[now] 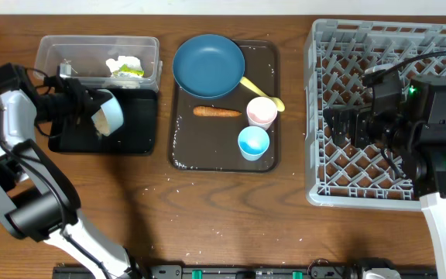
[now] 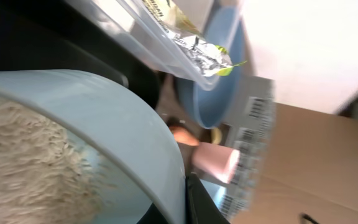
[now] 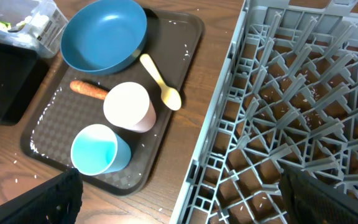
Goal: Sort waste into correct bins and load items into the dishwasher rack
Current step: 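Tip bowl over black tray with left gripper, pouring out rice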
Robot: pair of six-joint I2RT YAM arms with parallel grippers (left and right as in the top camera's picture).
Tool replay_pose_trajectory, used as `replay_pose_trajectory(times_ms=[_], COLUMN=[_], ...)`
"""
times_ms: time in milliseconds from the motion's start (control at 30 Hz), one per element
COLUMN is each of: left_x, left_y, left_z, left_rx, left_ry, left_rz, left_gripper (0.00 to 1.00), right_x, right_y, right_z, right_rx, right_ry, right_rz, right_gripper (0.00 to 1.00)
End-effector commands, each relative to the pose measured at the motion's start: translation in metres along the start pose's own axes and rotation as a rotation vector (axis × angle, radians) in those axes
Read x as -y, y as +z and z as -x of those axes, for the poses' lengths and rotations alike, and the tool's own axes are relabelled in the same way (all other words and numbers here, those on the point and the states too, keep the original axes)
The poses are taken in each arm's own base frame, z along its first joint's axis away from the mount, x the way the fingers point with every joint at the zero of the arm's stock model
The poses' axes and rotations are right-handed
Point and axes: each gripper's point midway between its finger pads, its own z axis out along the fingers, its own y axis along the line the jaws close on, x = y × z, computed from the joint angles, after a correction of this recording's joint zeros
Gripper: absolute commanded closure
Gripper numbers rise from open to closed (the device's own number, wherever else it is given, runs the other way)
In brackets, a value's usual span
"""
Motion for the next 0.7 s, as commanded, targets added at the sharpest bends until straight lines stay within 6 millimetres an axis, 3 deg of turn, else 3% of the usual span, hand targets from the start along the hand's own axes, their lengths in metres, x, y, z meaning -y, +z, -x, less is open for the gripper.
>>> replay_pose_trajectory(times_ms=[0,400,667], left_x=[0.033,0.066,0.061], left_y=[-0.005,-0.026,-0.038], left_z=[-0.004,-0.006,0.001], left_rx=[-0.030,-0.044,-0.022], left_ry=[0.027,0.007,-0.049], left_rz=[-0.230,-0.465,-0.472], left_gripper=[0.94,0.94,0.94], right_x=[-0.002,-0.002,-0.002], right_y=[-0.003,-0.003,-0.003], right_z=[0.006,0.004,0.002], right_rx=[0.015,0.009,-0.001], right_ry=[0.011,0.012,0.016], right_rz=[0.008,0.008,0.009], right_gripper=[0.01,0.01,0.01])
